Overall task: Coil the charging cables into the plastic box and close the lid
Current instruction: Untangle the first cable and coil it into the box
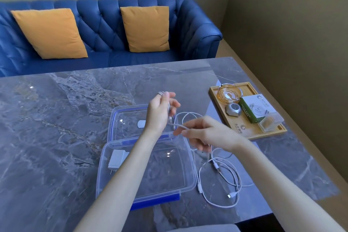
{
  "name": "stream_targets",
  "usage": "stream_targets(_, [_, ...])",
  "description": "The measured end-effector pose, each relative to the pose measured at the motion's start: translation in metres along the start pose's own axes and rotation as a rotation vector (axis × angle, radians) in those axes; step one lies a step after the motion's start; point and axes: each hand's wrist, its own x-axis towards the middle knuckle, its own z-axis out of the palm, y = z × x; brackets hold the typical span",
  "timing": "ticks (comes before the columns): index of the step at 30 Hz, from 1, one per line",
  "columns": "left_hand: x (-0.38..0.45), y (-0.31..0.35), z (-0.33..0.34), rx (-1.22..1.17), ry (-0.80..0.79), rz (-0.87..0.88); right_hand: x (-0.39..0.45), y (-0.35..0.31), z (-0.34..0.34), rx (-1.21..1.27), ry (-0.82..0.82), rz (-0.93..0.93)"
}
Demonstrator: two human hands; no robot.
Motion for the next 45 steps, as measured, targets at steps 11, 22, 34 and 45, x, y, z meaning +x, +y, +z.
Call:
stream_targets(11, [-0.034,0.006,-0.012,-0.432,-0.669,-0.478,0.008,-0.01,-0.04,-0.093,0.396,-0.288])
stream_targets(22, [-0.008,0.023,-0.009,-1.02,-0.288,-0.312,0.019,0.027,0.007,0.181,-0.041,0.063])
stream_targets(34, [-0.017,-0.017,-0.003,0.111,-0.178,-0.124,0.011,-0.025,-0.017,-0.423,0.017,-0.05])
stream_targets(45, [-0.028,0.005,-0.024,-0.9,-0.877,-0.625,0.026,-0.002,-0.021,-0.029,0.215,-0.248])
